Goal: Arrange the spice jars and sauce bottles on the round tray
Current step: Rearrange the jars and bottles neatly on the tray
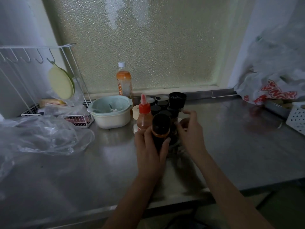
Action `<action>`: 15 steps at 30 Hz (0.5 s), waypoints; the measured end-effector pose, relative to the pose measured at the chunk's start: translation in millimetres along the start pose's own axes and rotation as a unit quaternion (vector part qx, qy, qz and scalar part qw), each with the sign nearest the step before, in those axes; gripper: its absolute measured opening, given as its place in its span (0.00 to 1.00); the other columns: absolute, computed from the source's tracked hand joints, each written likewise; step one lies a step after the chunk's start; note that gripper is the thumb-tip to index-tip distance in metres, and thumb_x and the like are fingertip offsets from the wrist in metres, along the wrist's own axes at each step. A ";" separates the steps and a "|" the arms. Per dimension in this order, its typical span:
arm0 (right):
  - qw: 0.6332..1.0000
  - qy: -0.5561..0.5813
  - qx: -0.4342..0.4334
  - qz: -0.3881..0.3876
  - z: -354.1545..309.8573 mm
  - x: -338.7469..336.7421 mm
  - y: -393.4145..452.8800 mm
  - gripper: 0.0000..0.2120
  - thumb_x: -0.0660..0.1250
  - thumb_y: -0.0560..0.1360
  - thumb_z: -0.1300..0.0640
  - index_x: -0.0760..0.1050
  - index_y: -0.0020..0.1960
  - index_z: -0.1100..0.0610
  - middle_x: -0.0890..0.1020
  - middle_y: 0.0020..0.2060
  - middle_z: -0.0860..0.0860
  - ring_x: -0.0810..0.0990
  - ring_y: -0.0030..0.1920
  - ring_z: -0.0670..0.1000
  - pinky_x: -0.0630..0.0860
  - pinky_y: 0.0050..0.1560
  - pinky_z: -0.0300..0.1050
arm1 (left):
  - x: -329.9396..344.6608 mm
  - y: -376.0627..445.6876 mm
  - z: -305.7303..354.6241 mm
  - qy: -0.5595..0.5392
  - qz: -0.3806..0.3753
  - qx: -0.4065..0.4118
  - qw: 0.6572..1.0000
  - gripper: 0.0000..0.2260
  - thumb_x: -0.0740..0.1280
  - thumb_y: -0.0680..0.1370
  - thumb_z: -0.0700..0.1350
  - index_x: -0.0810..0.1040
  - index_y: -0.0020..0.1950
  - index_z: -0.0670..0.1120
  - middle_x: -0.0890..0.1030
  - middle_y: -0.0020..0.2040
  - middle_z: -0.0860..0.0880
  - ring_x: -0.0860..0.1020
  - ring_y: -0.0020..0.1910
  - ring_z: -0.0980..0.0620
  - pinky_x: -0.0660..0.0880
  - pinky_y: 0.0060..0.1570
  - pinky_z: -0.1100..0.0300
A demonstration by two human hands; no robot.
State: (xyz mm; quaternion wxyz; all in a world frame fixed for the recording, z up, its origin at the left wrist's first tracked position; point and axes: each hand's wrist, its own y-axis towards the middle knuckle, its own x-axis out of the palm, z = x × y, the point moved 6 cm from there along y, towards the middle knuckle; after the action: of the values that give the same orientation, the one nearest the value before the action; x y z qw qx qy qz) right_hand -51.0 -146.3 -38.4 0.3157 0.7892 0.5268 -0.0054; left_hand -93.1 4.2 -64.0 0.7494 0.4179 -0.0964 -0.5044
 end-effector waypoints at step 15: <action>0.982 0.145 0.001 0.124 -14.4 -40.1 -24.9 0.13 0.70 0.73 0.58 0.72 0.55 0.53 0.78 0.47 0.45 0.77 0.43 0.34 0.74 0.38 0.26 | 11.1 2.9 -4.7 0.094 -0.086 -0.012 0.992 0.24 0.74 0.65 0.56 0.69 0.54 0.49 0.79 0.48 0.49 0.77 0.45 0.52 0.72 0.41 0.59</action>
State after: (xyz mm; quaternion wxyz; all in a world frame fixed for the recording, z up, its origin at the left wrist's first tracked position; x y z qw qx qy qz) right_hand -94.3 -166.1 -25.5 0.2337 0.8411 0.4647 0.1481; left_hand -83.2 -2.2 -68.0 0.7140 0.4617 0.0167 -0.5261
